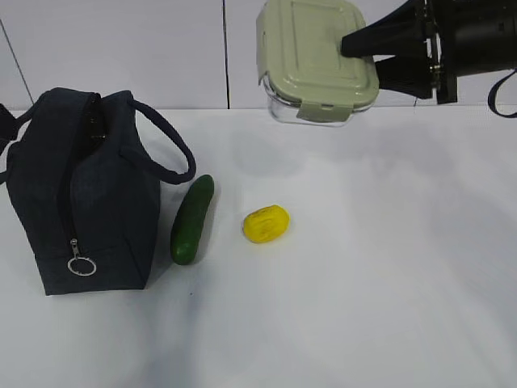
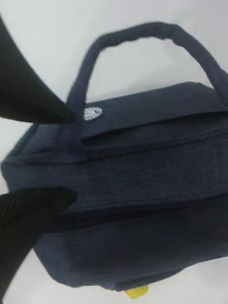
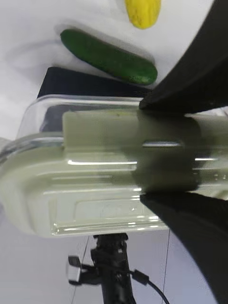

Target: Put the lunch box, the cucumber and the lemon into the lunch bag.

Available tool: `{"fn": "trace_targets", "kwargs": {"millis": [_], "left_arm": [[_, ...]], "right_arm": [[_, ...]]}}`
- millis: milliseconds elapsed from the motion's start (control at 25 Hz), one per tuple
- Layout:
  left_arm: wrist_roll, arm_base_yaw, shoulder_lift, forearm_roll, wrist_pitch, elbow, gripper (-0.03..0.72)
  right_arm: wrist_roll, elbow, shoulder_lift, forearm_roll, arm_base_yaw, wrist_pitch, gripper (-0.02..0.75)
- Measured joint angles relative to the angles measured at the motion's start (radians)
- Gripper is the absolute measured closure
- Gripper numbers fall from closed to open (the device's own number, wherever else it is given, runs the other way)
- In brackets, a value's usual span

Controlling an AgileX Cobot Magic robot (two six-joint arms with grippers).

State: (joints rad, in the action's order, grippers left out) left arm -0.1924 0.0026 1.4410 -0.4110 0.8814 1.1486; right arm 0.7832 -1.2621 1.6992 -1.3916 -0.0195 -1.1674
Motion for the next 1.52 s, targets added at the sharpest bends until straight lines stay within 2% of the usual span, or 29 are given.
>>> {"fn": "trace_targets", "kwargs": {"millis": [200, 480, 560, 680, 760, 840, 960, 1160, 1520], "left_arm": [[-0.013, 0.000, 0.077, -0.069, -0.008, 0.048, 0.367], [-0.029, 0.000, 0.180, -0.079, -0.014, 0.064, 0.381], [-0.050, 0.000, 0.203, -0.093, -0.014, 0.064, 0.442], [-0.131, 0.000, 0.210, -0.172, -0.010, 0.064, 0.628], [-0.193, 0.000, 0.211, -0.248, 0.015, 0.072, 0.674], [-0.242, 0.000, 0.211, -0.321, 0.045, 0.090, 0.682], [-0.272, 0.000, 0.211, -0.373, 0.081, 0.118, 0.684], [-0.282, -0.004, 0.211, -0.401, 0.114, 0.136, 0.685], [-0.303, -0.075, 0.211, -0.413, 0.119, 0.136, 0.685]], "right_arm": [[-0.019, -0.072, 0.000, 0.000, 0.013, -0.006, 0.369], [-0.039, -0.140, 0.000, 0.000, 0.048, -0.010, 0.369], [-0.041, -0.144, 0.000, 0.000, 0.064, -0.013, 0.369], [-0.050, -0.144, 0.000, 0.000, 0.084, -0.014, 0.369], [-0.053, -0.144, 0.000, 0.000, 0.102, -0.015, 0.369], [-0.055, -0.144, 0.000, 0.000, 0.121, -0.015, 0.369], [-0.057, -0.144, 0.000, 0.000, 0.153, -0.016, 0.369], [-0.061, -0.144, 0.000, -0.002, 0.211, 0.015, 0.369], [-0.064, -0.151, 0.093, -0.089, 0.283, 0.067, 0.369]]}}
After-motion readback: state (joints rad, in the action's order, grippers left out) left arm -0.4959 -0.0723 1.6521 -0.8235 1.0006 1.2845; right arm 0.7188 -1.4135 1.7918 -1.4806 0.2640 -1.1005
